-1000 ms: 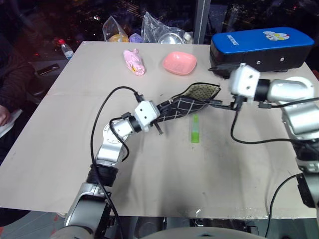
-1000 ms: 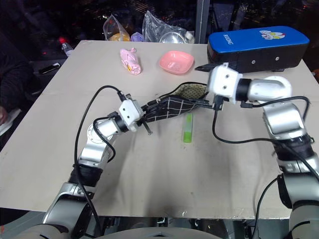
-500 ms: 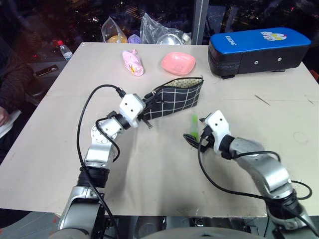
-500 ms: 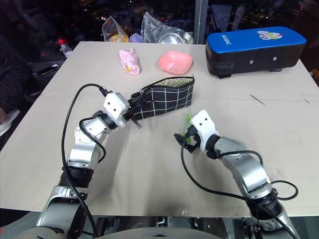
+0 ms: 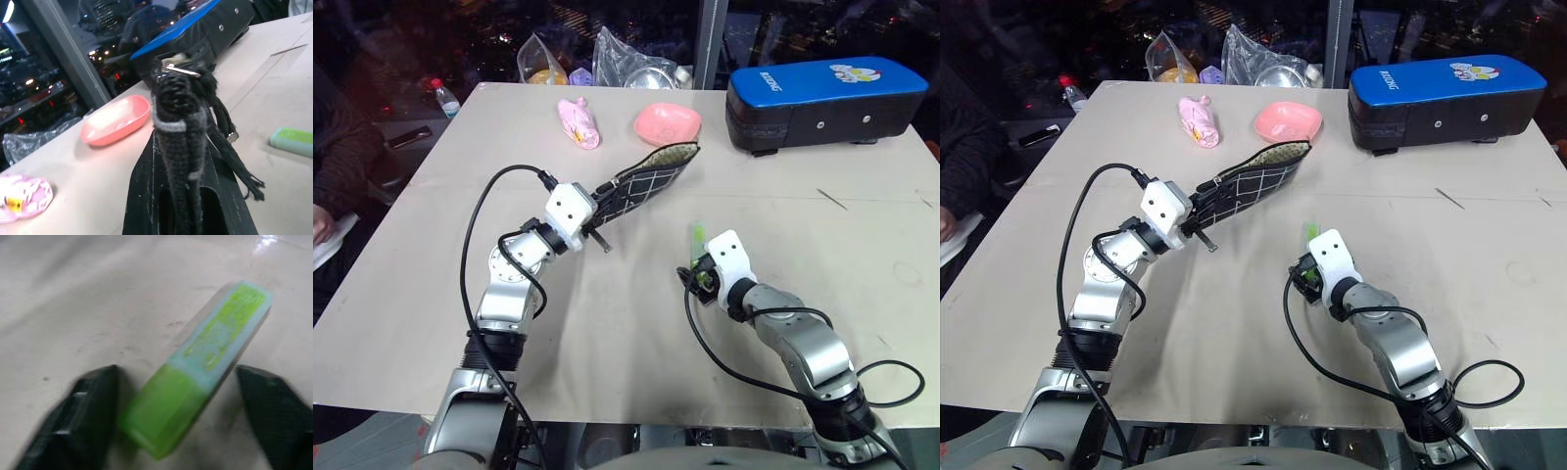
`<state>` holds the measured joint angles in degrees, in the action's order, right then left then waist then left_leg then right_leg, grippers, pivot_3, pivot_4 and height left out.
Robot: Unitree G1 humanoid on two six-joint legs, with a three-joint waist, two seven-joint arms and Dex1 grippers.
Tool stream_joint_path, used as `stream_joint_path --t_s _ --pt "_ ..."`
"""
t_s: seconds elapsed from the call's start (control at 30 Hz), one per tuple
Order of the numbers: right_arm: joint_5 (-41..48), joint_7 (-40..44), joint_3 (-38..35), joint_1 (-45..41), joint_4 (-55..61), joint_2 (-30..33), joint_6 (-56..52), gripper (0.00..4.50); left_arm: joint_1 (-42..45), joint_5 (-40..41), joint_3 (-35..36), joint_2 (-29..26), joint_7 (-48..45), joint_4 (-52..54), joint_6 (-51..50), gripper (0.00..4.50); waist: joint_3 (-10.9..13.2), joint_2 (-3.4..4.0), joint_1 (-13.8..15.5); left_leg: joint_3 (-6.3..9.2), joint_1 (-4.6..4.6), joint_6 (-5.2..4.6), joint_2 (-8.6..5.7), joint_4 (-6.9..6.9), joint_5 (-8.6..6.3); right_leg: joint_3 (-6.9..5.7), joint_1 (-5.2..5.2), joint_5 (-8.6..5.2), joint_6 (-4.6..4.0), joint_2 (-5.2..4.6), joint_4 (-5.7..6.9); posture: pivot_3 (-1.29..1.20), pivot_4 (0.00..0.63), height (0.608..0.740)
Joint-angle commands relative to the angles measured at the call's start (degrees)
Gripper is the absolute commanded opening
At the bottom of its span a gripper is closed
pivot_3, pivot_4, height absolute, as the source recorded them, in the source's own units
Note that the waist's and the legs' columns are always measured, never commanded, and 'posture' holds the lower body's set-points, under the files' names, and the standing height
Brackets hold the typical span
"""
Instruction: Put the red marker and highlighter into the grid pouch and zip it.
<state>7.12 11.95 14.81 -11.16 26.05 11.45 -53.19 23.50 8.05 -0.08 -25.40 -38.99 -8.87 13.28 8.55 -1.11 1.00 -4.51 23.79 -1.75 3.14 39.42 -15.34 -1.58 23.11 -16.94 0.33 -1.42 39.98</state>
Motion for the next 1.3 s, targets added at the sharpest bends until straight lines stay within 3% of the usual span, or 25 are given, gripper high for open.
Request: stream_joint_path --t_s 0.03,0.1,0.27,0.4,0.5,0.63,0.93,1.3 --pt "-0.38 -2.25 -4.22 1.72 0.33 0.00 -3.52 1.72 0.47 0.15 0.09 0.32 0.64 3.28 0.09 0.00 -0.01 -0.02 0.02 0.00 0.00 -0.01 -0.03 0.00 0.00 -0.01 0.00 0.00 0.00 -0.02 0.00 0.00 0.150 0.716" --pt "0.03 -2.32 -5.78 1.82 0.60 -0.36 -4.35 0.91 0.70 0.04 -0.20 0.49 0.62 3.30 -0.01 0.00 -0.01 -0.02 0.02 0.01 0.00 -0.01 -0.04 0.00 0.00 -0.02 -0.01 0.00 0.00 -0.03 -0.01 0.00 0.150 0.716" --pt "1.33 0.63 -9.58 -0.01 2.72 4.45 -3.54 0.79 0.97 0.08 -0.47 0.63 0.47 3.49 -0.17 0.00 -0.01 -0.02 0.10 0.07 0.05 -0.02 -0.07 0.00 0.00 -0.09 -0.01 0.00 0.01 -0.06 -0.04 0.00 0.150 0.716" --pt "-2.27 14.46 -11.36 -4.67 0.39 27.35 10.17 0.79 0.78 0.59 -1.50 0.98 -0.84 4.20 -0.58 0.00 0.08 0.08 -0.15 0.02 0.08 -0.21 -0.22 0.01 0.02 -0.07 0.00 0.00 0.02 -0.19 -0.07 0.00 0.150 0.716" --pt "-4.42 24.24 -12.30 -9.25 -3.23 40.97 21.43 0.79 0.96 0.31 -2.33 1.20 -1.89 3.94 -0.01 0.00 0.05 0.02 -0.63 0.02 0.05 -0.28 -0.30 -0.07 0.04 -0.06 0.01 0.00 0.04 -0.22 -0.08 0.00 0.150 0.716" --pt "-4.67 34.53 -12.13 -16.13 -8.15 48.97 34.72 0.79 1.48 -0.37 -3.89 1.36 -3.16 3.17 1.26 0.00 0.18 0.21 -1.38 -0.02 0.00 -0.18 0.02 -0.22 0.09 0.07 0.06 0.00 0.02 0.13 -0.09 0.00 0.150 0.716" --pt "-11.77 44.33 -4.20 -30.47 -21.11 48.38 56.09 0.79 2.85 -1.35 -6.66 2.46 -4.97 2.37 2.97 0.00 0.19 0.20 -1.53 -0.14 -0.01 -0.15 0.03 -0.08 0.11 0.16 0.04 0.01 0.03 0.06 -0.07 0.00 0.150 0.716" --pt "-18.64 47.57 0.54 -35.58 -31.82 44.01 71.59 0.79 2.34 -1.41 -7.20 2.25 -5.27 3.56 3.30 0.00 0.19 0.20 -1.23 -0.16 -0.02 -0.13 0.04 -0.08 0.12 0.11 0.05 0.01 0.02 0.00 -0.07 0.00 0.150 0.716"
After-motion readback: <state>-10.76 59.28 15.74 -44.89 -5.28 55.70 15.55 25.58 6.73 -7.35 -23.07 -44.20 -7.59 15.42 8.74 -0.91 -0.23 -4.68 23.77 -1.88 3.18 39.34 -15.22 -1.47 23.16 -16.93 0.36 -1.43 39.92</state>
